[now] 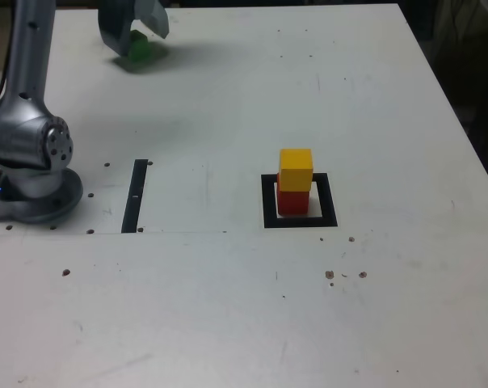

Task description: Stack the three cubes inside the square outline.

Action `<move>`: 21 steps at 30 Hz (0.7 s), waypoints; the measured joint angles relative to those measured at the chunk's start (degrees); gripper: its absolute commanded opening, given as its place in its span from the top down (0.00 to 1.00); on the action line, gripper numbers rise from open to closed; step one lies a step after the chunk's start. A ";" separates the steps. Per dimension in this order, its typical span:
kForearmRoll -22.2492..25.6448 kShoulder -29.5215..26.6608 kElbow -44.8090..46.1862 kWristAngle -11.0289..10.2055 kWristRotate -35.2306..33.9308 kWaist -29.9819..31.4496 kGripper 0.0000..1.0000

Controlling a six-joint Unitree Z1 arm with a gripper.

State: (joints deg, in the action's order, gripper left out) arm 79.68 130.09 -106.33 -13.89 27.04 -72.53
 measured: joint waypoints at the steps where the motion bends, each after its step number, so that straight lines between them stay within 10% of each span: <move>1: 0.07 0.00 -0.15 0.03 -0.09 0.00 0.39; 11: 0.13 0.00 -0.82 0.36 -0.16 0.00 0.67; 21: -0.24 0.58 -0.98 1.11 0.56 0.18 0.70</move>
State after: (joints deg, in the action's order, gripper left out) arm 79.44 130.67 -107.31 -12.78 27.60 -72.35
